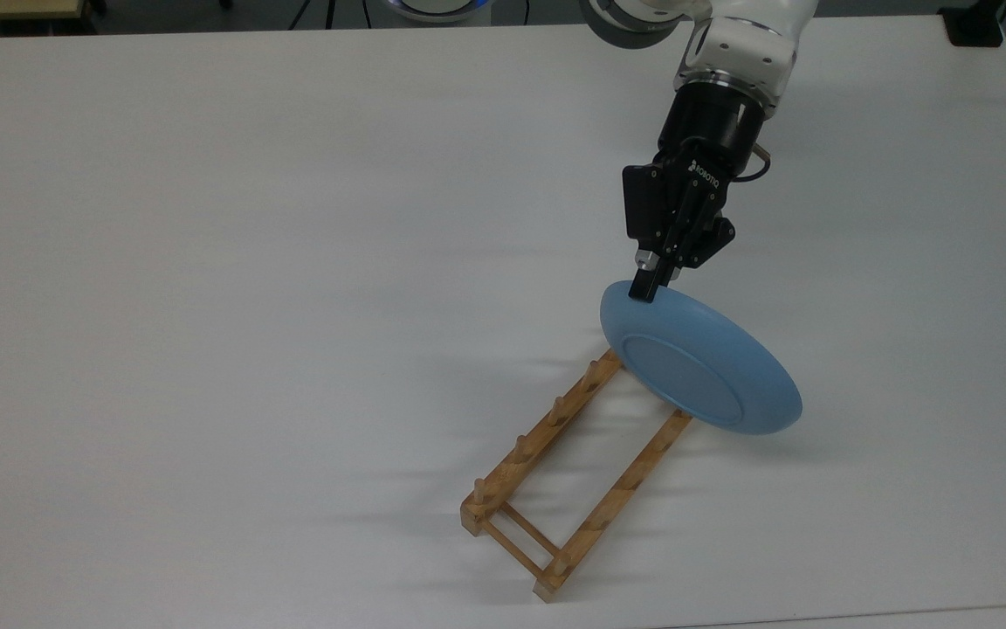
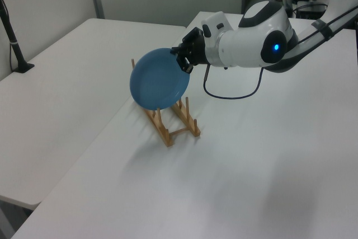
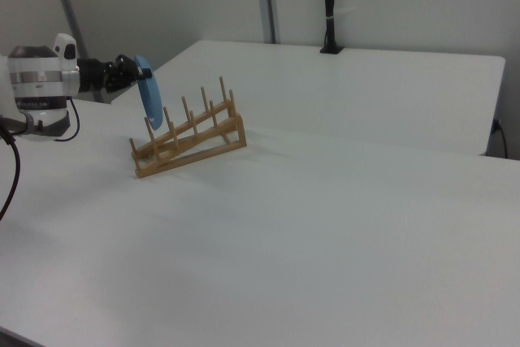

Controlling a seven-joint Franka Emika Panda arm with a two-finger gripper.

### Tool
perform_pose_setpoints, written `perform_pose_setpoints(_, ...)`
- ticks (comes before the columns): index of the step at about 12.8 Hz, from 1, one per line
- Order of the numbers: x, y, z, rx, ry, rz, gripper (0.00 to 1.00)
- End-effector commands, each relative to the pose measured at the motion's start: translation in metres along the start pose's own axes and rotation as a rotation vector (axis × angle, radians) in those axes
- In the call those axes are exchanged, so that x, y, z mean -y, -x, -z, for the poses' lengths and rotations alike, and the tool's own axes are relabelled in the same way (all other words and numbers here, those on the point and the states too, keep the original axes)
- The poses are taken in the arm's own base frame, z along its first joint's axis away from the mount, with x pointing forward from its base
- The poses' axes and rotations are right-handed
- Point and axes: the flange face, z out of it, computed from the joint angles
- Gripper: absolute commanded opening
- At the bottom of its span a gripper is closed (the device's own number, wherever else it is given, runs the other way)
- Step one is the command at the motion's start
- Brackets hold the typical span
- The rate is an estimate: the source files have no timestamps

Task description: Place plate in plate rack

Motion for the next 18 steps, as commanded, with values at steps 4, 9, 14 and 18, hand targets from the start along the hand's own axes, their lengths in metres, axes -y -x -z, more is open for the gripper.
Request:
perform_pose_setpoints(4, 0.014, 0.017, -0.018, -0.015, 0.025, 0.046, 0.03)
perform_pose_setpoints(9, 0.004, 0.018, -0.022, 0.000, 0.031, 0.024, 1.00)
perform_pose_setpoints(14, -0.061, -0.024, 0.012, 0.073, 0.016, -0.264, 1.00)
perform_pose_setpoints(18, -0.112, -0.049, 0.050, 0.321, -0.107, -0.525, 1.00)
